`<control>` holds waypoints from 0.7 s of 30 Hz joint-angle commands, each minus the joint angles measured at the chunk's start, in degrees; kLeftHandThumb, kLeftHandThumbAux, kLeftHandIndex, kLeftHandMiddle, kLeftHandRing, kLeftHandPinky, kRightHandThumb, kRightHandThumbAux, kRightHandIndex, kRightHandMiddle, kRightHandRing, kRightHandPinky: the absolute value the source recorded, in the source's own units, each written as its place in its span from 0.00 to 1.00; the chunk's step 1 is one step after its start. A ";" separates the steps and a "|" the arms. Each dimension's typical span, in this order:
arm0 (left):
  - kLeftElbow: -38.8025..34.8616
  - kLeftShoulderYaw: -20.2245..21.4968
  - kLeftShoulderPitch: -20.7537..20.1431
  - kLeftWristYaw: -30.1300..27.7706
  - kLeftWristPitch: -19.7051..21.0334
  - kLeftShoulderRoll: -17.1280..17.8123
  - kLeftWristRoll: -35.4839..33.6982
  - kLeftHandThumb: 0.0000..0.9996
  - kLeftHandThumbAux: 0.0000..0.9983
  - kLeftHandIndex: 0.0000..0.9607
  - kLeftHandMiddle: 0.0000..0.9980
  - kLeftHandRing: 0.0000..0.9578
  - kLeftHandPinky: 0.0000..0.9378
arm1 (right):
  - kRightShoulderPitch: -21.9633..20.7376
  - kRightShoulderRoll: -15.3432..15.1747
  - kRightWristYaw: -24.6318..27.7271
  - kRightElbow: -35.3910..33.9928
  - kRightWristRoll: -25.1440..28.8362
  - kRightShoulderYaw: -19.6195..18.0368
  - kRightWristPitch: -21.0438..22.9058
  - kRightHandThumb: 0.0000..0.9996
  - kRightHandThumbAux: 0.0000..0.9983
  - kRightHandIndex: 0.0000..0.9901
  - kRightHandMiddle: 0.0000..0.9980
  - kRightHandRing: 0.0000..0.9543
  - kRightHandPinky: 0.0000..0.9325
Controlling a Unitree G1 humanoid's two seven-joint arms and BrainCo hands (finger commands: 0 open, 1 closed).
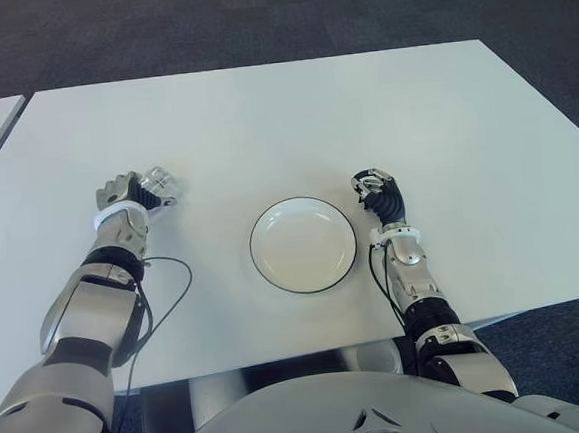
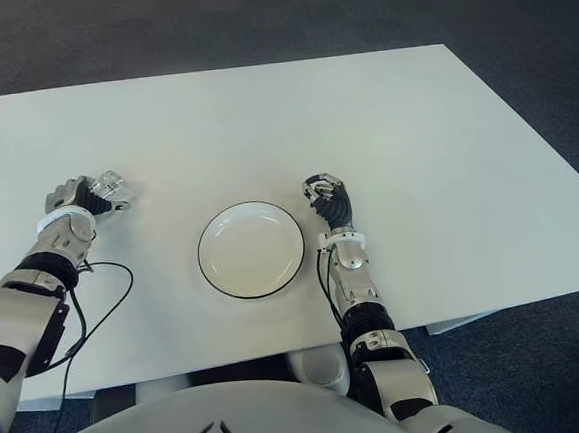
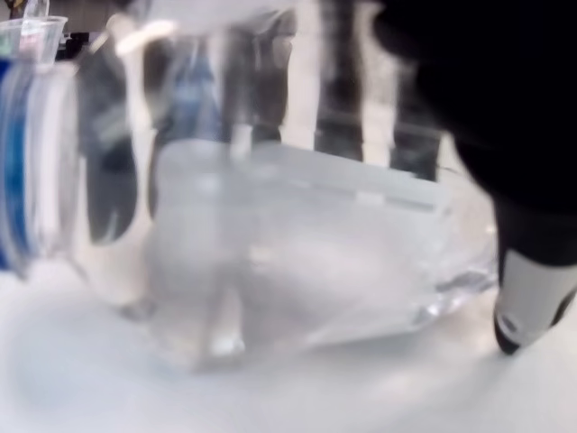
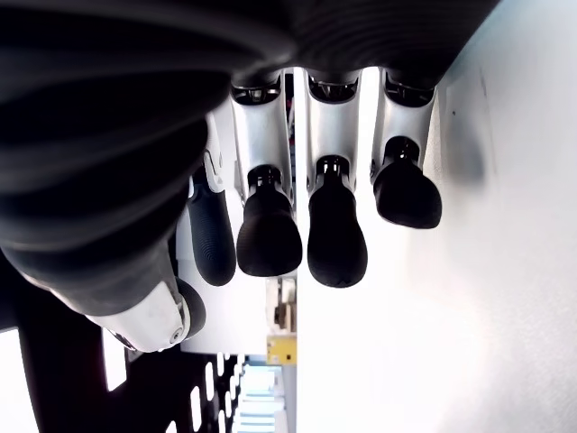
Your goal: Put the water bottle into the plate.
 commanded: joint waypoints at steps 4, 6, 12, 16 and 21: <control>2.60 1.32 5.40 -7.13 -0.24 -3.04 -3.50 0.74 0.69 0.46 0.83 0.89 0.91 | 2.02 0.35 -0.08 2.22 0.23 -0.19 2.57 0.70 0.73 0.44 0.83 0.85 0.84; 2.49 1.99 5.51 -7.27 -0.87 -2.93 -4.13 0.74 0.69 0.46 0.84 0.89 0.92 | 2.02 0.29 -0.04 2.22 0.17 -0.16 2.53 0.70 0.73 0.44 0.83 0.84 0.84; 2.19 2.88 5.72 -7.28 -2.07 -2.80 -5.32 0.75 0.70 0.46 0.86 0.91 0.95 | 1.96 0.30 0.12 2.26 0.26 -0.16 2.36 0.70 0.73 0.44 0.82 0.84 0.84; 2.08 3.06 5.77 -7.11 -2.37 -2.82 -5.78 0.75 0.70 0.46 0.87 0.91 0.96 | 1.96 0.34 0.10 2.21 0.30 -0.19 2.50 0.70 0.73 0.44 0.82 0.84 0.84; 1.81 4.03 5.94 -6.45 -3.17 -2.94 -6.75 0.75 0.70 0.46 0.87 0.91 0.95 | 1.84 0.38 -0.02 2.45 0.41 -0.36 2.73 0.70 0.73 0.44 0.82 0.84 0.84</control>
